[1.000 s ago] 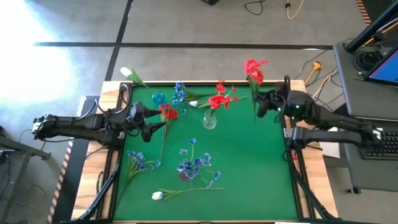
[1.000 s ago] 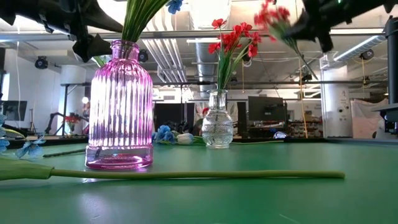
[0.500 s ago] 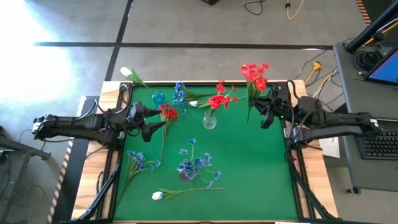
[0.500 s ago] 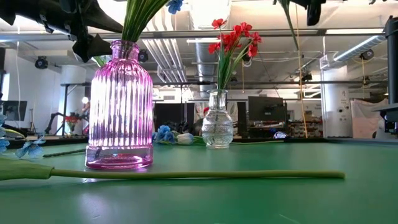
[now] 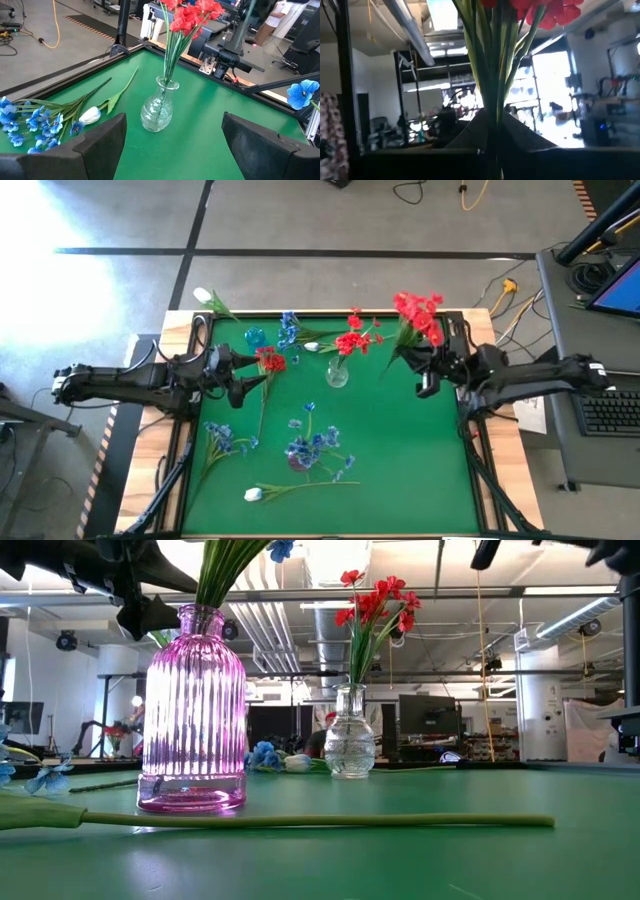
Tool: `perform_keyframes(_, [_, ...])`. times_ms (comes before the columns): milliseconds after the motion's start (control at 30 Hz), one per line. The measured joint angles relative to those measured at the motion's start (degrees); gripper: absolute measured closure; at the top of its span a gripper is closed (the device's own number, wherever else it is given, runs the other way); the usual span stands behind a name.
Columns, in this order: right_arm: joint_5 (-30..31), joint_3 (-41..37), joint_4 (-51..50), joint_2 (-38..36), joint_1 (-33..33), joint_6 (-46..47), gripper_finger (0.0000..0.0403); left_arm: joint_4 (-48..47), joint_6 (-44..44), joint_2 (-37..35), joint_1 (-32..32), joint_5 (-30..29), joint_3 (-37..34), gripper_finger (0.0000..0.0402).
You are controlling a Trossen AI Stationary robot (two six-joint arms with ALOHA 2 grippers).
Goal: Sort flowers into vase by color
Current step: Put the right red flowers into the transparent vase
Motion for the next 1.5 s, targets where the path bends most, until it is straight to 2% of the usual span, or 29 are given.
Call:
perform_keyframes(167, [0.16, -2.91, 10.52, 4.31, 0.02, -2.74, 0.0385, 0.01, 0.0, 0.38, 0.0, -0.01, 0.0, 0.0086])
perform_keyframes(500, [2.22, -2.66, 23.22, 15.78, 0.0, -10.42, 0.0385, 0.35, 0.0, 1.14, 0.0, -0.97, 0.0, 0.0086])
perform_keyframes(867, [3.58, -2.6, 44.39, 32.88, 0.0, -13.66, 0.0385, 0.98, 0.0, 1.25, -0.01, -1.06, 0.0, 0.0086])
perform_keyframes(1000, [7.72, -0.21, 44.61, 37.65, -0.02, -16.32, 0.0385, 1.0, 0.0, 1.27, 0.0, -1.06, 0.0, 0.0086])
perform_keyframes(1167, [8.62, 4.26, 44.49, 42.6, -0.02, -18.92, 0.0385, 1.19, 0.0, 1.4, -0.01, -1.06, 0.0, 0.0086])
perform_keyframes(1267, [11.6, 6.21, 44.55, 44.91, -0.02, -21.26, 0.0385, 1.32, 0.0, 1.55, -0.01, -1.06, 0.0, 0.0086])
perform_keyframes(1500, [14.8, 6.72, 44.44, 47.95, -0.13, -22.37, 0.0385, 1.22, 0.0, 1.55, 0.0, -1.06, 0.0, 0.0086])
